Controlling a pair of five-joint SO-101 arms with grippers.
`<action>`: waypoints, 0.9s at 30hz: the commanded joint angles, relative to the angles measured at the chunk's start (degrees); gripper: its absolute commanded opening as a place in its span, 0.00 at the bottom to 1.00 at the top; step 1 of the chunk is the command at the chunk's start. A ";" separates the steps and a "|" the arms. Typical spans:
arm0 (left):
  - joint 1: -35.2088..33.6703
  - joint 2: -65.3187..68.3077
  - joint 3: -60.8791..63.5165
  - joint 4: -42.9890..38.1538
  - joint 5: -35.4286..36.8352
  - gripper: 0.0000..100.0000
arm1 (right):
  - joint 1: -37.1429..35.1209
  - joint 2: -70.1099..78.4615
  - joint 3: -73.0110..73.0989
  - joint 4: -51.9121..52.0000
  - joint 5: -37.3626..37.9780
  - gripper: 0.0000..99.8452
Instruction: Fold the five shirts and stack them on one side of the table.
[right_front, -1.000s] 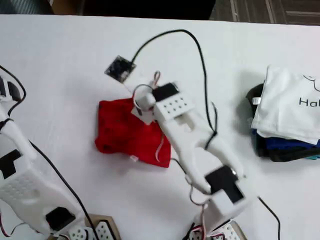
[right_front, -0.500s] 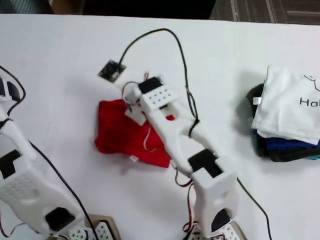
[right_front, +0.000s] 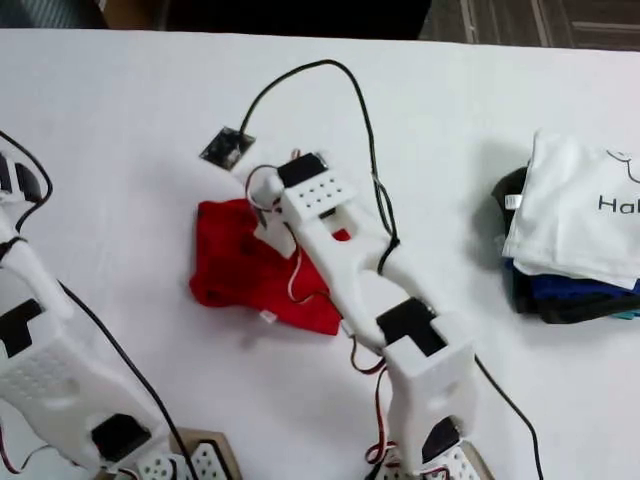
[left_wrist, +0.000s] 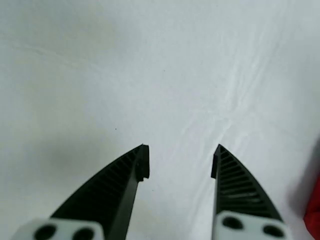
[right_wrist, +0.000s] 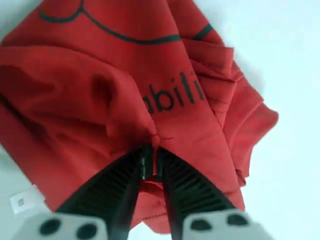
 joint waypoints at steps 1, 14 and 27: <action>-0.44 -0.35 -0.13 -0.70 0.00 0.23 | -0.57 -8.92 -1.14 2.95 0.09 0.02; -0.35 -0.35 -0.13 -0.70 0.18 0.23 | -0.48 -24.48 23.12 4.00 0.09 0.02; -0.35 -0.35 -0.13 -0.70 0.26 0.23 | -0.40 -33.19 33.67 7.25 0.09 0.03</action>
